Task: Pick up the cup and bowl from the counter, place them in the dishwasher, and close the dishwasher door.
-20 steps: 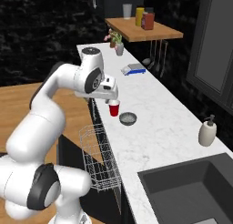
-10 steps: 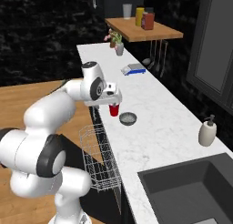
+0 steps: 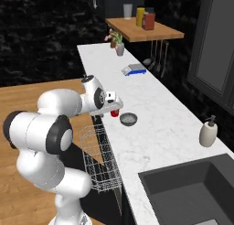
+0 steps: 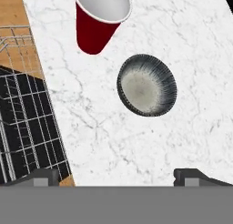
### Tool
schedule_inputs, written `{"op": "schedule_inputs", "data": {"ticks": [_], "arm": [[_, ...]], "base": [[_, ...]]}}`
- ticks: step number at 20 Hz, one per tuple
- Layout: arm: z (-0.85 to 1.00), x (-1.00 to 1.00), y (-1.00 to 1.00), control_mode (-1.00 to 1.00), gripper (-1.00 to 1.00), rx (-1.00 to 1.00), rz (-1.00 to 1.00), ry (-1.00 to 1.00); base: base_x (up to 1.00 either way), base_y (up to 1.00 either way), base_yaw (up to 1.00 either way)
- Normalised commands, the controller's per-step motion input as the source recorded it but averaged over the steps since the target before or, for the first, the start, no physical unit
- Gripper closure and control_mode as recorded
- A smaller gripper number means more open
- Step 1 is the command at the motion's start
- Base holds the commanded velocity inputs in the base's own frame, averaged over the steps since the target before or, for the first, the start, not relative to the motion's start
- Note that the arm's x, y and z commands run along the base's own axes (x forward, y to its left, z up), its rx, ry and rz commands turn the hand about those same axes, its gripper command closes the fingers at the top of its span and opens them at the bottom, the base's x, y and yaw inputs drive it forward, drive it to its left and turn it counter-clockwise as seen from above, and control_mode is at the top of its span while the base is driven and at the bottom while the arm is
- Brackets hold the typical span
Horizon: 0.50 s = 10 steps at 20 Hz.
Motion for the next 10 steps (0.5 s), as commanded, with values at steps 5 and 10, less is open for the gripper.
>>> {"op": "schedule_inputs", "data": {"ticks": [5, 10], "arm": [[-0.36, 0.39, -0.32, -1.00, -1.00, 0.00, 0.06, 0.05], [-0.36, 0.39, -0.33, -1.00, -1.00, 0.00, 0.09, 0.10]], "base": [[0.00, 0.00, 0.00], [0.00, 0.00, 0.00]]}}
